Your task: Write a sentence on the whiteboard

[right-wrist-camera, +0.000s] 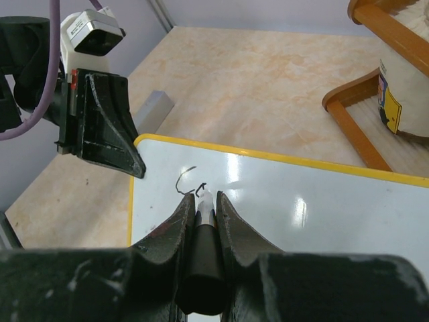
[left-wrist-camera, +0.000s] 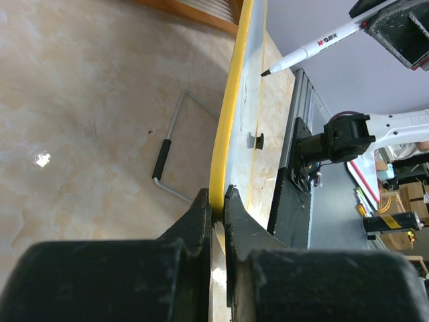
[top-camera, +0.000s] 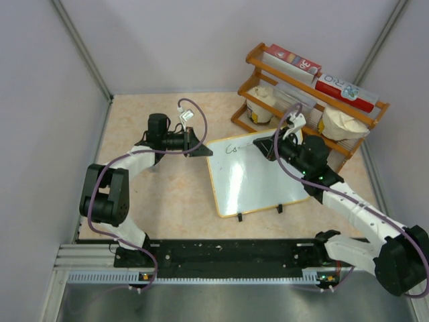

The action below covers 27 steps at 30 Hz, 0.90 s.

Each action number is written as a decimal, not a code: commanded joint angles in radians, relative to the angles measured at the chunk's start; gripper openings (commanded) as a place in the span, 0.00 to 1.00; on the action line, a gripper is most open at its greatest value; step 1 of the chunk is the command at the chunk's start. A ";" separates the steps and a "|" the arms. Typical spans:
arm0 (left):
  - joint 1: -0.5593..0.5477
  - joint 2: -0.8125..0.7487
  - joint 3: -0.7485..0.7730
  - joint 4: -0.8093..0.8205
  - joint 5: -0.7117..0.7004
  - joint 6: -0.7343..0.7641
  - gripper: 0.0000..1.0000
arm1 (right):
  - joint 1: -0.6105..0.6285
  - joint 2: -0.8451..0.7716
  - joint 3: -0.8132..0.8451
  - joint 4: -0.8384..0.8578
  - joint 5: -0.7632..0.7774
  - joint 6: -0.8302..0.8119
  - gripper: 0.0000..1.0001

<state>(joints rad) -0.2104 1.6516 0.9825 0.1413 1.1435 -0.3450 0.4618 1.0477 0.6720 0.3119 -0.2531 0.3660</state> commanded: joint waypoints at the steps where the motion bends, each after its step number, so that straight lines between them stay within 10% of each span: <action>1: -0.030 -0.007 -0.004 -0.034 -0.044 0.159 0.00 | 0.032 0.014 0.069 0.027 0.044 -0.036 0.00; 27: -0.032 -0.003 -0.005 -0.040 -0.047 0.166 0.00 | 0.035 0.052 0.037 0.041 0.081 -0.025 0.00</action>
<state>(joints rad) -0.2104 1.6516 0.9855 0.1276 1.1370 -0.3405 0.4889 1.0916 0.6903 0.3275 -0.1776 0.3424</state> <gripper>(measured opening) 0.054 0.121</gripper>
